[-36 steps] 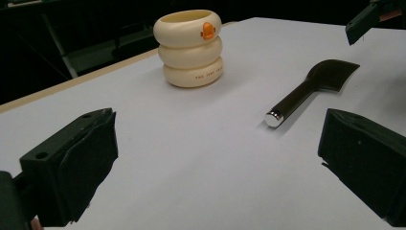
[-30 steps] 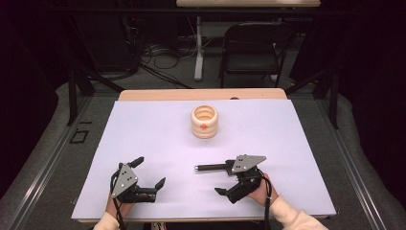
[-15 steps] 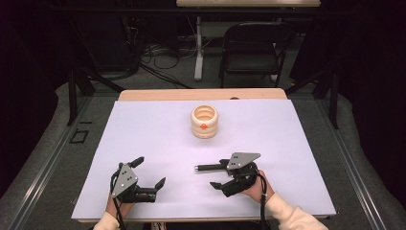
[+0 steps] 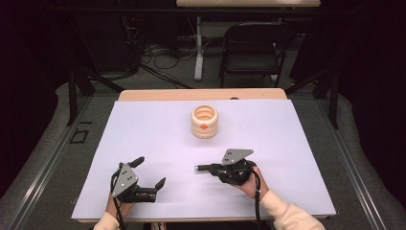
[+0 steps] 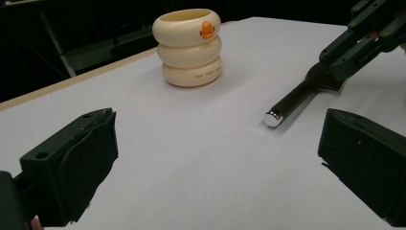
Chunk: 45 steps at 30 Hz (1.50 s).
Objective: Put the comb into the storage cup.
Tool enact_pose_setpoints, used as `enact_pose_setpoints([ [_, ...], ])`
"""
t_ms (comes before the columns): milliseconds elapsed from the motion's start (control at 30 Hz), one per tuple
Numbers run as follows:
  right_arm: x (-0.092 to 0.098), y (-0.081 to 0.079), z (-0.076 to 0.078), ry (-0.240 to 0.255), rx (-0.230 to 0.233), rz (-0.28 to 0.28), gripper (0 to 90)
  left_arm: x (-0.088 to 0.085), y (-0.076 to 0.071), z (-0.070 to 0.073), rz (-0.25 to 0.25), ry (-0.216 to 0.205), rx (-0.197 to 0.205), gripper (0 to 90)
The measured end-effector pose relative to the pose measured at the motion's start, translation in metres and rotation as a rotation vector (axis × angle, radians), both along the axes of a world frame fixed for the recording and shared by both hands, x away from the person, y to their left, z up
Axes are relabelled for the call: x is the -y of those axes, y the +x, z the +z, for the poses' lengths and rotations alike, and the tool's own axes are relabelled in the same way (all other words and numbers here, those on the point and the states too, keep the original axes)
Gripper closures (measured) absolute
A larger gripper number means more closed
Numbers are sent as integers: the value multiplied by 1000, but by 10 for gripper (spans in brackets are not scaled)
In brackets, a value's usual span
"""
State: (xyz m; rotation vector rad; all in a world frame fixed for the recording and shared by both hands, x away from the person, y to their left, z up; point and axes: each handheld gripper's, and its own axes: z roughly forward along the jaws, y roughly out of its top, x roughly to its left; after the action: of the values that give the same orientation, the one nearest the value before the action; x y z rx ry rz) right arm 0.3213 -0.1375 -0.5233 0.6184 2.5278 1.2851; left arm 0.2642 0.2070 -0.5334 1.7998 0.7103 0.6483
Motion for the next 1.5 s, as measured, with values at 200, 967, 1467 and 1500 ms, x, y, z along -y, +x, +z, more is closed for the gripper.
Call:
enact_pose_setpoints([
  [200,-8,8,0,-15,7,-22,900,0,0,0,4,-5,-2,0],
  [967,-40,34,-10,-99,-32,-69,900,-1,1,0,5,-8,0,1],
  [1467,-50,38,-18,-138,-55,-47,900,-1,0,1,6,-11,1,1],
  [1500,-50,38,-18,-137,-56,-46,900,-1,0,1,5,-8,3,1],
])
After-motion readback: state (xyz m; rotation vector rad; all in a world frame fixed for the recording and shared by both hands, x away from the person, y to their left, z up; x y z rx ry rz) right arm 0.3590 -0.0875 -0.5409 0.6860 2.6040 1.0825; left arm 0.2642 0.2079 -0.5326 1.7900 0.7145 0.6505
